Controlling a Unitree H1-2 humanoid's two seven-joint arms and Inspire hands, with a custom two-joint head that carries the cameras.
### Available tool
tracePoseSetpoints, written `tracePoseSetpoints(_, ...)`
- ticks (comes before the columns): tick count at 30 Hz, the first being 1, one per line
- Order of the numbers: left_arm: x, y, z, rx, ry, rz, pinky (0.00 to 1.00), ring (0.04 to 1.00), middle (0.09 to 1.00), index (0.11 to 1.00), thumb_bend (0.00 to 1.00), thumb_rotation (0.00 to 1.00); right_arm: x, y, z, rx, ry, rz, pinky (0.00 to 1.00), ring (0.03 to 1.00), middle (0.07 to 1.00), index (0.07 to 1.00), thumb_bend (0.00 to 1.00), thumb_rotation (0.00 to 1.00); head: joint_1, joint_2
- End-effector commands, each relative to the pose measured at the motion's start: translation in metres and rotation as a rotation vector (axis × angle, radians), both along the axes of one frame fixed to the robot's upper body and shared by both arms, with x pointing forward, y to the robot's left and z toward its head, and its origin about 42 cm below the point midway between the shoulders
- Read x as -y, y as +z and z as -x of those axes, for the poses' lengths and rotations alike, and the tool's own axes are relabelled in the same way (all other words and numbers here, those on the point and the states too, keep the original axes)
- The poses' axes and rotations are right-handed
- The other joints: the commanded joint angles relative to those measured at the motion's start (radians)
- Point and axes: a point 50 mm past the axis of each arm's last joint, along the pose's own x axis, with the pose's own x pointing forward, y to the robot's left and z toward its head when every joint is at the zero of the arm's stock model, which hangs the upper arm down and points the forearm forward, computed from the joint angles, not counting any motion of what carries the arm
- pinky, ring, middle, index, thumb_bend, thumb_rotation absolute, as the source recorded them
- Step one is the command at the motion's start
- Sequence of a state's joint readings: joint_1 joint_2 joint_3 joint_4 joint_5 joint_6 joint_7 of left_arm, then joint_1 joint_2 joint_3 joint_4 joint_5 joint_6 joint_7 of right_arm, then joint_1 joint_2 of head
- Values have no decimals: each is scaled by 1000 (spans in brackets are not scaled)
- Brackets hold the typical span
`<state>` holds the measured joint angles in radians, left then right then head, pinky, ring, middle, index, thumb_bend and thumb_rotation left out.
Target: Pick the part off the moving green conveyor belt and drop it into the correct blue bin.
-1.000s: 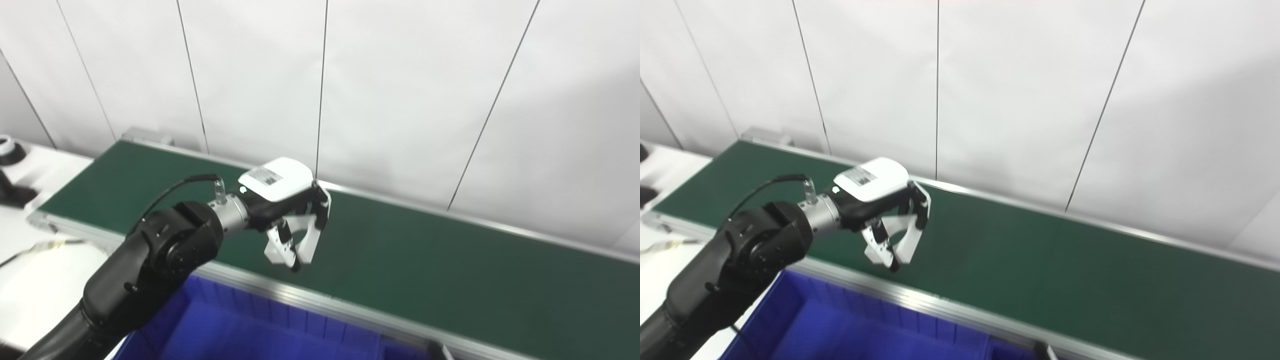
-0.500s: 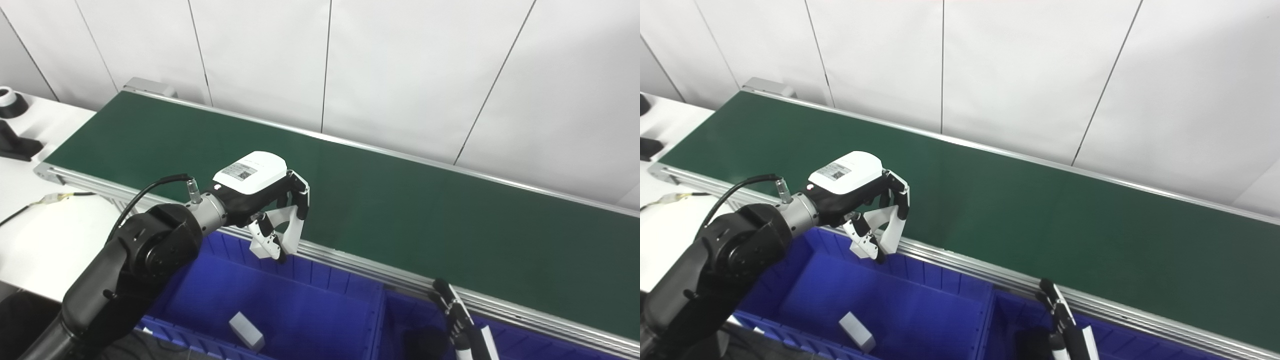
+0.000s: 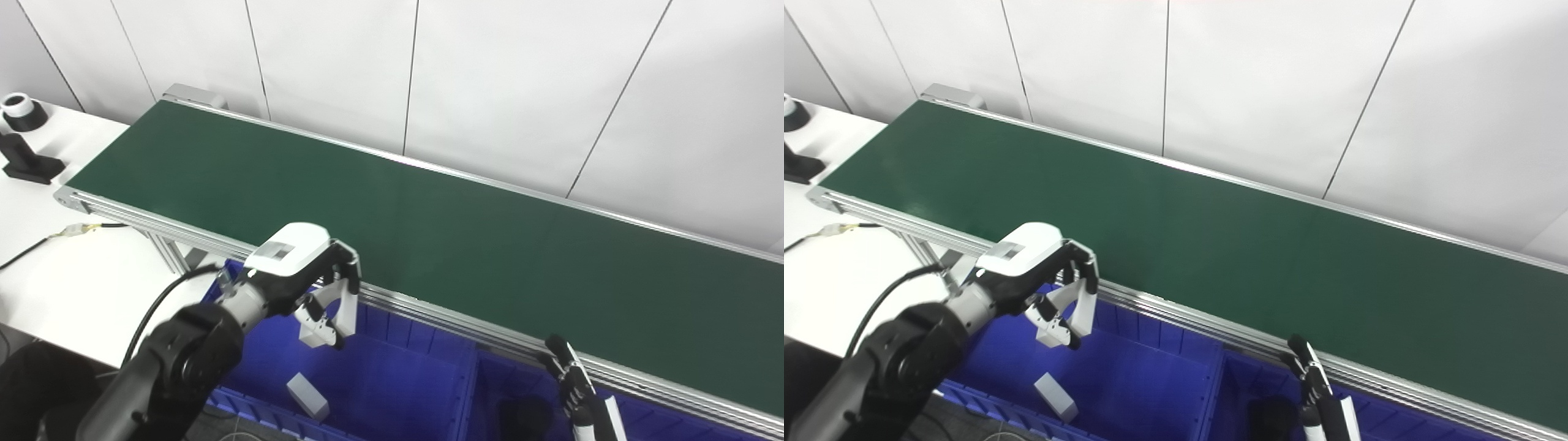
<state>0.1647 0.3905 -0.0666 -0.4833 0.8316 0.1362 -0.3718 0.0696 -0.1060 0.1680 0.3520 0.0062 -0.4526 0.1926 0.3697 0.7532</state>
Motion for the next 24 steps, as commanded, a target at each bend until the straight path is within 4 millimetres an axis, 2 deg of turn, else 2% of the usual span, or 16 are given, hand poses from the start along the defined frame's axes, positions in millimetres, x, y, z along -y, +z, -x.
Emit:
tracePoseSetpoints(1, -1, -4, 4, 102, 36, 26, 395, 469, 531, 462, 519, 0, -2, 11, -7, 57, 11, -7, 952, 941, 945, 950, 886, 1000, 1, 0)
tracePoseSetpoints(7, 2, -48, 14, 172, 100, 114, 385, 441, 529, 469, 519, 0, -3, 11, -7, 55, 8, -5, 945, 938, 942, 946, 896, 1000, -3, -4)
tracePoseSetpoints(11, 3, -77, 16, 248, 148, 145, 353, 418, 525, 473, 520, 0, -4, 11, -7, 55, 13, -13, 956, 944, 945, 949, 897, 1000, -5, -5)
tracePoseSetpoints(17, 4, -113, 16, 340, 184, 157, 359, 406, 516, 475, 522, 0, -4, 11, -7, 57, 12, -11, 942, 940, 945, 951, 897, 1000, -7, -4)
tracePoseSetpoints(20, 5, -123, 16, 364, 188, 153, 362, 410, 519, 476, 521, 0, -4, 11, -6, 57, 8, -9, 937, 935, 942, 948, 900, 1000, -6, -3)
tracePoseSetpoints(24, 5, -127, 15, 391, 185, 153, 351, 401, 518, 476, 521, 0, -5, 11, -6, 54, 7, -16, 940, 934, 941, 944, 901, 1000, -6, -7)
